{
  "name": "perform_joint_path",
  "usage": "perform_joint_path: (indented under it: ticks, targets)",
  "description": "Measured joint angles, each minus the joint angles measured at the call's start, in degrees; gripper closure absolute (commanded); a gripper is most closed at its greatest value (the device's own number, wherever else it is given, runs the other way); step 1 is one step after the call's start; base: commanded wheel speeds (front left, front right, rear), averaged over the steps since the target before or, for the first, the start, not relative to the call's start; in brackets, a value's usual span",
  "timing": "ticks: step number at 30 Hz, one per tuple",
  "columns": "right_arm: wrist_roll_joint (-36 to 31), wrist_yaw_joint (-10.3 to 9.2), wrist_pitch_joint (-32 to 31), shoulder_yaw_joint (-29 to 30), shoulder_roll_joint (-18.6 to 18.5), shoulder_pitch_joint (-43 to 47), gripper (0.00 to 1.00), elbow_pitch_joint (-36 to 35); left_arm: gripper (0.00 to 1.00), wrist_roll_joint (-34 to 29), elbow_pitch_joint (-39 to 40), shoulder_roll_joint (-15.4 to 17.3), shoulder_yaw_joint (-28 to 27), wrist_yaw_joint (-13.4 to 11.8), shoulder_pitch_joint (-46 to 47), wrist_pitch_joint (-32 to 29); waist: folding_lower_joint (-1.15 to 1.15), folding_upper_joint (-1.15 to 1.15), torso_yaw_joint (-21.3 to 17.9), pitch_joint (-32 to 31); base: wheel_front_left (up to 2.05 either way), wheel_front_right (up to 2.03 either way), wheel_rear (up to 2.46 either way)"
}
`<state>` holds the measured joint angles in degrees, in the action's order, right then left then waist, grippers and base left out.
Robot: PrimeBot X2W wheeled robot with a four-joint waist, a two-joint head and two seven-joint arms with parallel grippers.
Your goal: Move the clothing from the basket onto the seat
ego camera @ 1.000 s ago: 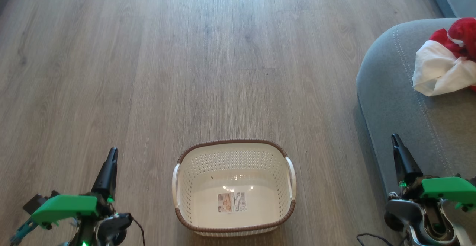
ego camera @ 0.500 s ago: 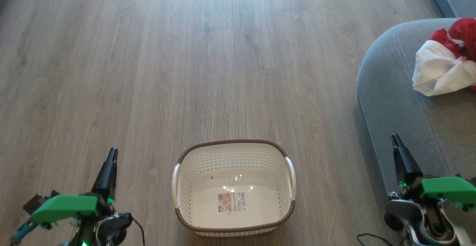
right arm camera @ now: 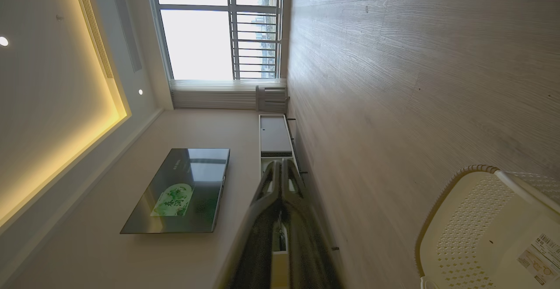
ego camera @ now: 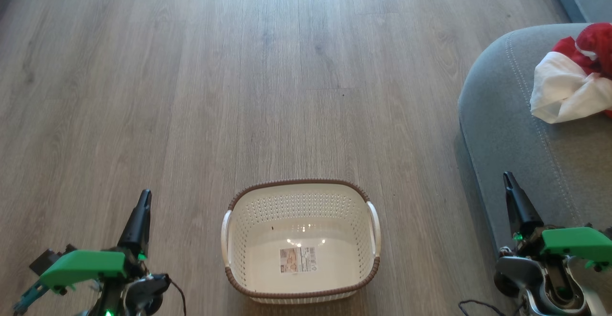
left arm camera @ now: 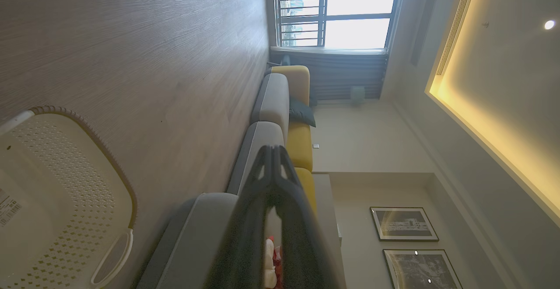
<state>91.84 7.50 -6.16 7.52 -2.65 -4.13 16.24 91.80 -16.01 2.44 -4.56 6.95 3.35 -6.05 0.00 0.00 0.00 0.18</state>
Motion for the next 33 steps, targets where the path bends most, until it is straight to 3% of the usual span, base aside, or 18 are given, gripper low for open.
perform_joint_path:
  ticks: [33]
  targets:
    - [0.0,0.0,0.0,0.0,0.0,0.0,1.0,0.0,1.0,0.0,0.0,-0.01,0.0,0.0,0.0,0.0,0.0,0.0,0.0,0.0,0.0,0.0,0.0]
